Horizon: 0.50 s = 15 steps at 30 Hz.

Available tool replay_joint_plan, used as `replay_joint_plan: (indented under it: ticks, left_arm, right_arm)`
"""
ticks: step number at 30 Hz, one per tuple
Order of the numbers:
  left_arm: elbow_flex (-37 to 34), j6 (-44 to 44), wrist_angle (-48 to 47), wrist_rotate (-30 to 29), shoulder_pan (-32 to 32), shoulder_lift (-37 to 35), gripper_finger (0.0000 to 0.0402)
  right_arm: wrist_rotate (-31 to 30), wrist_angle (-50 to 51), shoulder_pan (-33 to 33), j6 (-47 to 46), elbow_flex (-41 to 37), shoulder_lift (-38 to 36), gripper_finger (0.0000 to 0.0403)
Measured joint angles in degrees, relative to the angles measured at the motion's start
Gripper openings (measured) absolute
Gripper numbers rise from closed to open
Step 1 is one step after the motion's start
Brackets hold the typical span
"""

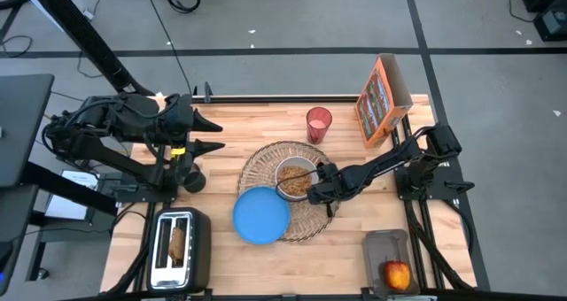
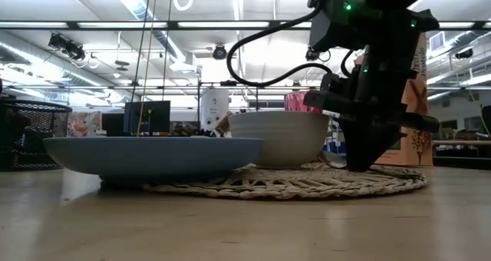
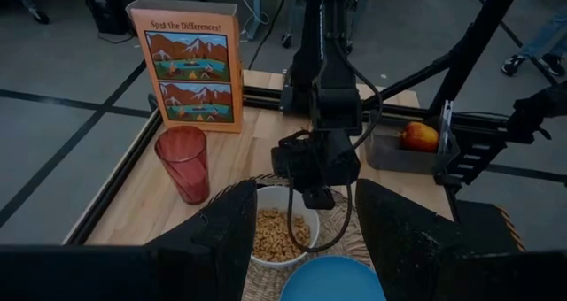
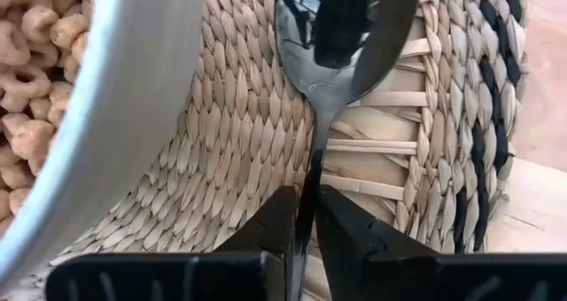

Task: Arrange a breakfast setting
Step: Put the spoon on the right side of the white bowl

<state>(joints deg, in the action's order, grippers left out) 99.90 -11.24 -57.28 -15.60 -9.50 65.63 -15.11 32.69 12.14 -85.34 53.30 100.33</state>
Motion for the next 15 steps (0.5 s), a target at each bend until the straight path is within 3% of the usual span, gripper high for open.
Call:
replay_joint_plan:
  ticks: [15]
  left_arm:
    - [0.0, 0.5, 0.0, 0.0, 0.0, 0.0, 0.0199]
  right_arm:
    - [1.1, 9.2, 0.0, -8.1, 2.7, 0.2, 0.0040]
